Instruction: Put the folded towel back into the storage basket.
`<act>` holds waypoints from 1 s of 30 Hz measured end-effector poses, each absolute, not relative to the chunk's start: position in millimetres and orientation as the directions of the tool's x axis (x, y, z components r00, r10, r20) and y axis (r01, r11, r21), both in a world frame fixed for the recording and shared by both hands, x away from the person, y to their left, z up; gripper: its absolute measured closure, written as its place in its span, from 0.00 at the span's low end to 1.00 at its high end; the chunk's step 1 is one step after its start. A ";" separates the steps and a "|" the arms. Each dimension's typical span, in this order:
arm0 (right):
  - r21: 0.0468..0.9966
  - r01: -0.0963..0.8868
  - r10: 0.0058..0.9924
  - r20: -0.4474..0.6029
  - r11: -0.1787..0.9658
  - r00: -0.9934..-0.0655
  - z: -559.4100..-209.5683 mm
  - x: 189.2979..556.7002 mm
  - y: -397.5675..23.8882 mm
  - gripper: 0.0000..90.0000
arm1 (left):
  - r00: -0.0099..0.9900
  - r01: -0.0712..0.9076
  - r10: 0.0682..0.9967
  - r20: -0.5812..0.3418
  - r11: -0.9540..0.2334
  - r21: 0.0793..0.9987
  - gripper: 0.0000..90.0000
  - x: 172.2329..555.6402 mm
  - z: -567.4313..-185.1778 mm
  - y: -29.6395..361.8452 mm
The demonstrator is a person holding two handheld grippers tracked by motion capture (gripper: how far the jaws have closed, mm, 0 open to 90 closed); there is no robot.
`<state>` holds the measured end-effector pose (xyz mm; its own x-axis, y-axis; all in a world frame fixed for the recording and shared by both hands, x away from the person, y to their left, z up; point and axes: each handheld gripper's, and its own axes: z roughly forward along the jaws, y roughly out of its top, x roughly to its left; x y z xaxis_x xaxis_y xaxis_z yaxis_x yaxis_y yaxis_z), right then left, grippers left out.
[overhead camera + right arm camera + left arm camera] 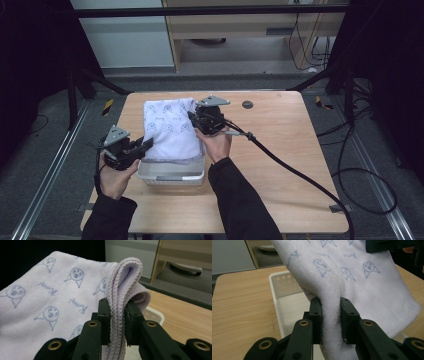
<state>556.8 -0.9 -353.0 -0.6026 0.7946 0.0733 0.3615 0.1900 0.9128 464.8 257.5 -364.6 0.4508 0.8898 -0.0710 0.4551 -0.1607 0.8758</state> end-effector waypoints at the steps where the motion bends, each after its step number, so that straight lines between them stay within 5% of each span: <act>1: 0.912 0.363 0.796 0.074 0.190 -0.601 -354.6 557.1 0.1 0.86 | 0.449 0.458 0.891 -0.069 -0.164 0.874 0.81 465.2 -366.2 257.5; 30: 0.868 0.437 0.813 0.072 0.234 -0.578 -405.7 569.0 18.6 0.86 | 0.420 0.560 0.904 -0.074 -0.194 0.805 0.81 485.4 -410.4 264.6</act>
<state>569.0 18.6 -405.7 -0.5778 0.8130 0.0721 0.4373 0.2337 0.8684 485.4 264.6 -410.4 0.4202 0.9044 -0.0742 0.5601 -0.1942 0.8053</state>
